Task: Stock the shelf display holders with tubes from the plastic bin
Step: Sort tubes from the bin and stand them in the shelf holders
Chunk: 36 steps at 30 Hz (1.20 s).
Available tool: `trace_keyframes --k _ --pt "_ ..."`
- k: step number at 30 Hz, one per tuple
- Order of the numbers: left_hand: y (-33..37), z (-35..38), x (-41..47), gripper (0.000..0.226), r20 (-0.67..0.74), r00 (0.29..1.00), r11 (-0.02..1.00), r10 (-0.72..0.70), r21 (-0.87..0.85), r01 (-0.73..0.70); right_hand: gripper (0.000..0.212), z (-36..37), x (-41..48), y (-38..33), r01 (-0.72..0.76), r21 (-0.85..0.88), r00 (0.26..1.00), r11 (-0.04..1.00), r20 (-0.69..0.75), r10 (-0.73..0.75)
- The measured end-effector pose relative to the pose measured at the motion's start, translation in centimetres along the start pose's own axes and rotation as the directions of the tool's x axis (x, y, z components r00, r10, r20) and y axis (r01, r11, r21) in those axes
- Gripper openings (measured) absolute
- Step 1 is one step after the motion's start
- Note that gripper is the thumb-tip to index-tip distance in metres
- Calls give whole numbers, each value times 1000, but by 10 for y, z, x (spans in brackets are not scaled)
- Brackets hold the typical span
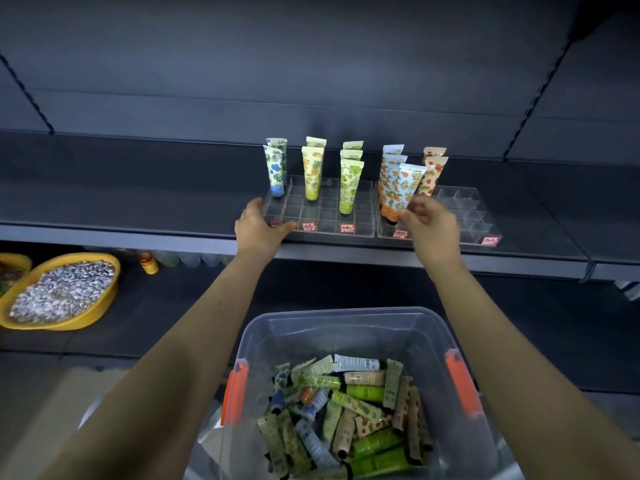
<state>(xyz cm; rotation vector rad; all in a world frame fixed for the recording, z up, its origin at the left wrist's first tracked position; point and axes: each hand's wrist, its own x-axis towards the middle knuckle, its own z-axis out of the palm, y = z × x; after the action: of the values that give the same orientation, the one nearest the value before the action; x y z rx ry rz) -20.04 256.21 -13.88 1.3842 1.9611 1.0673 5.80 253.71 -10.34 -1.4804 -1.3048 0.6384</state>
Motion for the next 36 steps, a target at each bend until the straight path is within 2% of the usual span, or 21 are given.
trace_keyframes --k 4,9,16,31,36 --pt "-2 1 3 85 -12 1000 999 8 51 -8 23 6 5 8 15 -105 1000 994 -3 -16" --pt "-5 2 1 83 -23 999 999 41 33 -40 25 9 4 19 56 -191 998 980 -3 -57" --pt "-5 2 1 82 -24 1000 999 15 -41 -16 28 9 7 20 58 -200 998 978 13 -57" --pt "-3 -2 -1 78 5 1000 999 1 -54 -1 28 8 3 18 30 -168 999 985 26 -26" --pt "-2 -2 -5 77 0 998 995 63 80 -62 34 6 4 20 19 -152 999 988 30 -15"
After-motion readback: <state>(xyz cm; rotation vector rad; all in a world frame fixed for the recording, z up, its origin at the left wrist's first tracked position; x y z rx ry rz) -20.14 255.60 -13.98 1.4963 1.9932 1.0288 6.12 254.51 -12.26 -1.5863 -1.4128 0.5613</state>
